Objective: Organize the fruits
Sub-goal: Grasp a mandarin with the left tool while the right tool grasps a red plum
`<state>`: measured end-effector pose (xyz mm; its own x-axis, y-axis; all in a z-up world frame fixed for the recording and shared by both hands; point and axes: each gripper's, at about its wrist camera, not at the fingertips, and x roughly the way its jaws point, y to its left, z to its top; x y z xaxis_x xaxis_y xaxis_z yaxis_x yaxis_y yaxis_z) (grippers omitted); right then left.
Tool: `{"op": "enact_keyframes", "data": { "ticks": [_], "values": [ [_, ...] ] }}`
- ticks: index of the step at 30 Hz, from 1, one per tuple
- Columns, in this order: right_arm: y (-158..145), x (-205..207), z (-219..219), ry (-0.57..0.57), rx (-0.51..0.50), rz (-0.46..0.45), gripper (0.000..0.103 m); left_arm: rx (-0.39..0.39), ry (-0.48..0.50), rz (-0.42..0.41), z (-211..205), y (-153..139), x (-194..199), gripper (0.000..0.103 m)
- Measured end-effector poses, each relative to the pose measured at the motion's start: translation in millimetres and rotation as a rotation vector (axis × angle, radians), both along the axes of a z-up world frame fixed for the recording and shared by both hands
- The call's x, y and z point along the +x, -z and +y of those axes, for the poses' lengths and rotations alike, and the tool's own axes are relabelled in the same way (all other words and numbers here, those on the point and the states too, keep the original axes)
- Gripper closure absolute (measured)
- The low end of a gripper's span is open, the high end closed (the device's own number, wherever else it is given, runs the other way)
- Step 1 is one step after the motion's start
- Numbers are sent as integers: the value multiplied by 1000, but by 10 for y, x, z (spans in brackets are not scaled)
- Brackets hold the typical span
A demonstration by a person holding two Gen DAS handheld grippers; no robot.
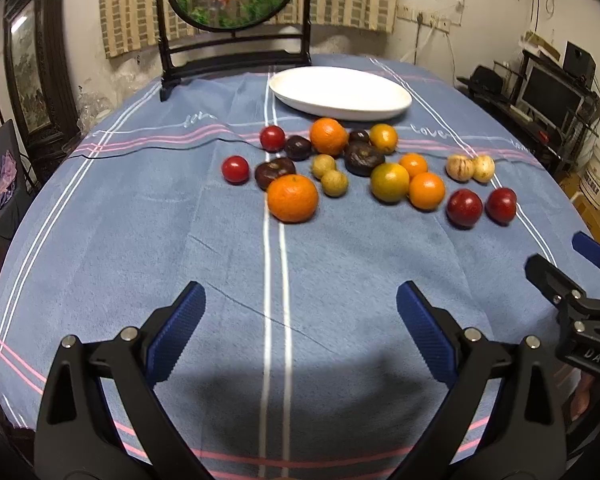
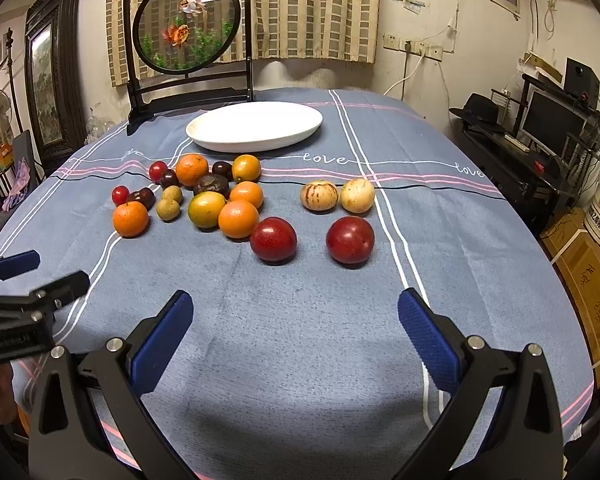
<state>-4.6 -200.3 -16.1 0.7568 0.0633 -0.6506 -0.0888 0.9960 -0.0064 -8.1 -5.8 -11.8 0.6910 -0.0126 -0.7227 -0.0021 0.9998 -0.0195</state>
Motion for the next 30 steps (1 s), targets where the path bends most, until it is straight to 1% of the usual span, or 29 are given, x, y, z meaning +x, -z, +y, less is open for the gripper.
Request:
{"op": "enact_keyframes", "data": {
  "ticks": [2, 3, 6, 7, 9, 10, 12, 14, 16, 18, 20, 21, 22, 24, 25, 26, 27, 28, 30],
  "values": [
    [45, 4, -53, 7, 1, 8, 1, -9, -24, -22, 74, 42, 3, 5],
    [77, 10, -82, 7, 8, 17, 1, -13, -30, -12, 102, 67, 25, 5],
    [150, 44, -165, 8, 32, 45, 1, -16, -18, 67, 175, 172, 170, 5],
    [157, 54, -185, 8, 37, 47, 1, -4, -4, 94, 182, 202, 234, 5],
    [181, 83, -231, 4, 45, 50, 1, 24, 17, 128, 175, 247, 339, 5],
    [173, 112, -243, 3, 47, 53, 1, 21, 24, 141, 175, 263, 396, 5],
    [189, 154, -288, -2, 54, 59, 1, -18, 34, 167, 181, 292, 494, 5],
    [194, 193, -328, -5, 61, 65, 1, -41, 23, 218, 173, 341, 636, 5],
    [193, 229, -370, -7, 67, 69, 1, -63, 17, 233, 167, 373, 748, 6],
    [199, 256, -420, -7, 73, 71, 1, -62, 11, 232, 148, 381, 868, 8],
    [203, 288, -450, -8, 74, 76, 1, -71, 19, 230, 136, 379, 982, 17],
    [206, 300, -467, -9, 73, 77, 1, -75, 23, 233, 131, 382, 1026, 20],
    [206, 319, -492, -11, 70, 81, 1, -80, 25, 238, 127, 386, 1080, 26],
    [208, 352, -524, -20, 69, 91, 1, -88, 28, 234, 118, 383, 1149, 30],
    [215, 375, -550, -28, 73, 101, 1, -89, 33, 229, 110, 376, 1180, 36],
    [220, 393, -566, -33, 75, 107, 1, -85, 37, 228, 95, 370, 1186, 45],
    [225, 421, -585, -38, 76, 116, 1, -67, 35, 223, 79, 367, 1213, 50],
    [232, 443, -582, -43, 74, 121, 1, -53, 27, 216, 77, 364, 1226, 59],
    [226, 494, -588, -56, 79, 125, 1, -51, 37, 203, 73, 359, 1244, 60]
  ]
}}
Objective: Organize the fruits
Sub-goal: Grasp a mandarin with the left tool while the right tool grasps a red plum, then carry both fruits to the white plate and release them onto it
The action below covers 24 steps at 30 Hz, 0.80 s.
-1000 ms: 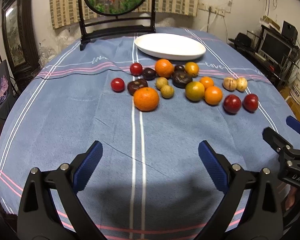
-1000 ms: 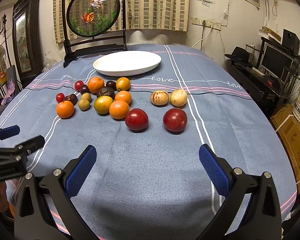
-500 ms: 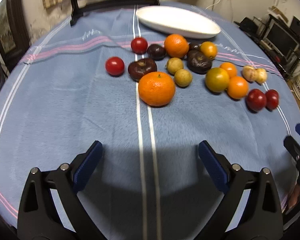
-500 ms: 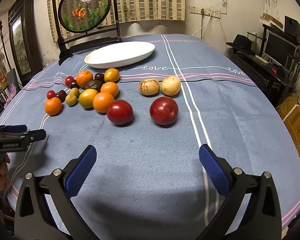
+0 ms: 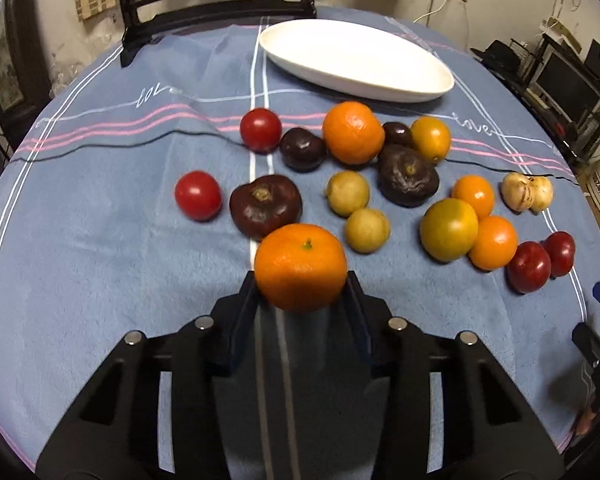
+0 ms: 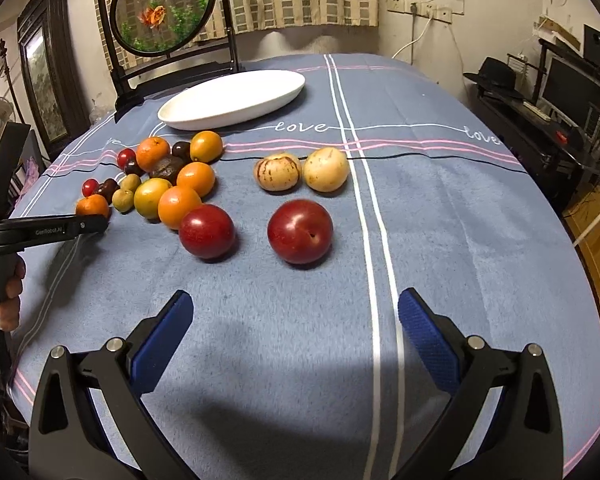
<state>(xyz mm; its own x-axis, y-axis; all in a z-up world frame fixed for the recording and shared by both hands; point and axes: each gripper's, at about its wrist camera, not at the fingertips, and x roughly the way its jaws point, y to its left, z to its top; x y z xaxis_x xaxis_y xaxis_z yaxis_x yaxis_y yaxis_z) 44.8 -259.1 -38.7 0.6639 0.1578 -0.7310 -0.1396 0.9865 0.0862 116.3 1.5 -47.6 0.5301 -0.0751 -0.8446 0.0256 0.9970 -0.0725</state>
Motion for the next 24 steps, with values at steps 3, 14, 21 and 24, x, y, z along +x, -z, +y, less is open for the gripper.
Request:
{"op": "enact_keyframes", "data": {
  "ticks": [3, 14, 21, 24],
  "values": [
    [-10, 131, 45, -18, -21, 11, 15, 20, 20, -22, -23, 9, -29, 61],
    [133, 620, 111, -40, -76, 100, 62, -13, 52, -27, 53, 16, -10, 62],
    [-167, 526, 174, -118, -9, 19, 62, -10, 79, -82, 49, -129, -69, 63],
    [-341, 604, 309, -169, -2, -28, 62, -14, 102, -124, 21, -322, -71, 63]
  ]
}}
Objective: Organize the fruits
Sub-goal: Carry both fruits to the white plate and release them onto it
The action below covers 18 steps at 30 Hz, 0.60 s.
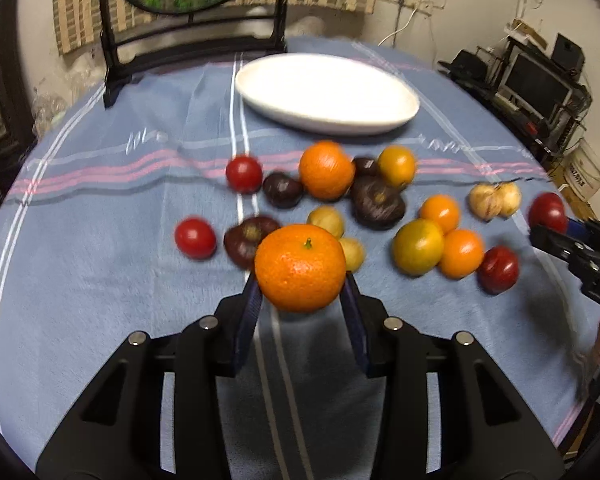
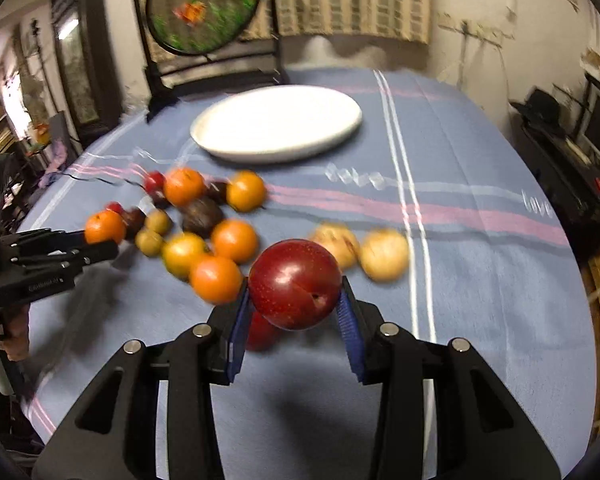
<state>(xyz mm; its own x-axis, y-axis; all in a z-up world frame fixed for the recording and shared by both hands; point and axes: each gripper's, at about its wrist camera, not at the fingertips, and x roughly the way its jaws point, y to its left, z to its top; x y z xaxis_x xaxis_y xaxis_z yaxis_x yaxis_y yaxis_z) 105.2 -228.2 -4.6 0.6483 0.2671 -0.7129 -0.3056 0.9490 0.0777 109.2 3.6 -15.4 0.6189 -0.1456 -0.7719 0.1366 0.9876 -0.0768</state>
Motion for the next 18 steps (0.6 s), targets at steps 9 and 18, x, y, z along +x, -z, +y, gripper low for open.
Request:
{"op": "enact_keyframes", "data": {
  "ticks": [9, 18],
  "values": [
    [-221, 938, 342, -12, 3, -56, 62, -5, -28, -44, -167, -374, 919, 62],
    [108, 1717, 733, -15, -119, 1, 61, 42, -66, 36, -373, -82, 1905, 62]
  ]
}}
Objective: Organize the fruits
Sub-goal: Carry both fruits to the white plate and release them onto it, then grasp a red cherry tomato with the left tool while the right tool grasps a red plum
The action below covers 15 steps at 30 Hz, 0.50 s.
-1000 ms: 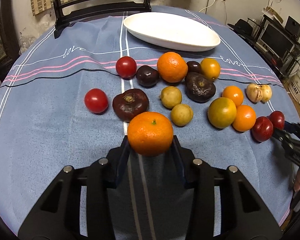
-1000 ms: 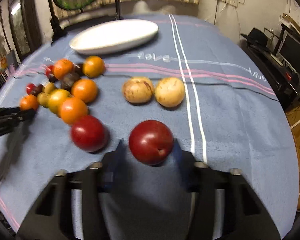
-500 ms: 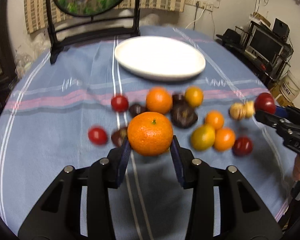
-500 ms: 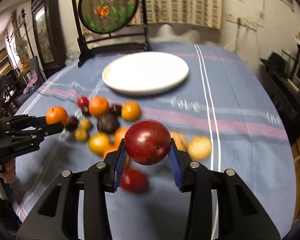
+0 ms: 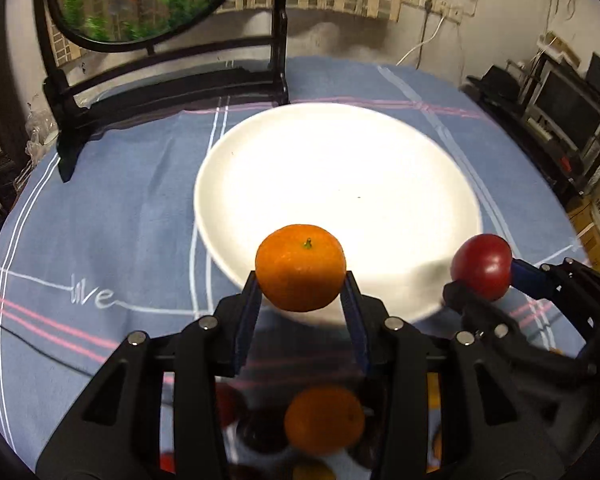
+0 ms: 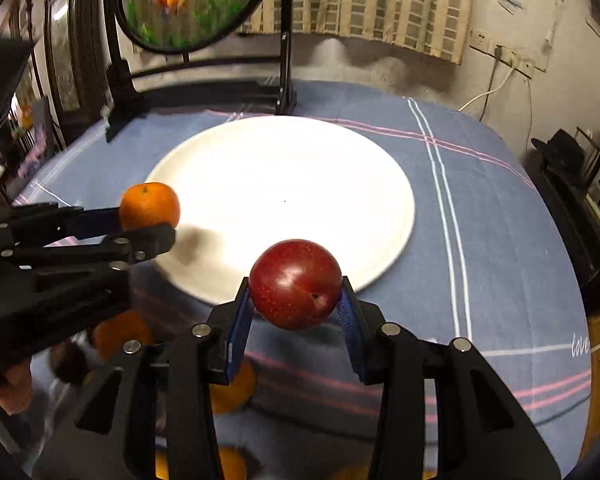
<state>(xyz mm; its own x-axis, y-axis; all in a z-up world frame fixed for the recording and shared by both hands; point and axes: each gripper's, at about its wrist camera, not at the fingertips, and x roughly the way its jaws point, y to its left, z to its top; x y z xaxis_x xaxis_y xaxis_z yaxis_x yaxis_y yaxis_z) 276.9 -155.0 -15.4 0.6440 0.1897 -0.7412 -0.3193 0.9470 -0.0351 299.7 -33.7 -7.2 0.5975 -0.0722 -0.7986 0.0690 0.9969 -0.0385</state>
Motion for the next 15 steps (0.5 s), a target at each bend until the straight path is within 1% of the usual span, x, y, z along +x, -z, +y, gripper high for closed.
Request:
{"op": "enact_keyframes", "data": {
  "ticks": [2, 4, 6, 7, 8, 10, 11, 13, 15],
  "values": [
    [55, 79, 56, -7, -15, 16, 61, 1, 10, 16, -38, 62, 82, 60],
    [76, 93, 95, -8, -44, 6, 55, 0, 9, 26, -63, 94, 126, 57],
    [40, 62, 85, 0, -51, -26, 52, 5, -16, 7, -43, 55, 106, 45],
    [26, 47, 55, 4, -40, -29, 45, 1, -35, -11, -5, 10, 68, 28],
    [1, 22, -7, 6, -11, -24, 44, -14, -42, -24, 39, -39, 14, 16],
    [-43, -71, -138, 18, 44, -11, 44, -42, -29, -42, 108, -104, -110, 15],
    [-59, -120, -190, 25, 61, -6, 44, -45, -23, -45, 127, -124, -169, 15],
    [-101, -277, -330, 34, 101, 3, 44, -37, -8, -53, 191, -156, -346, 14],
    [-123, -456, -428, 32, 116, 13, 44, -20, -14, -70, 264, -161, -507, 12]
  ]
}}
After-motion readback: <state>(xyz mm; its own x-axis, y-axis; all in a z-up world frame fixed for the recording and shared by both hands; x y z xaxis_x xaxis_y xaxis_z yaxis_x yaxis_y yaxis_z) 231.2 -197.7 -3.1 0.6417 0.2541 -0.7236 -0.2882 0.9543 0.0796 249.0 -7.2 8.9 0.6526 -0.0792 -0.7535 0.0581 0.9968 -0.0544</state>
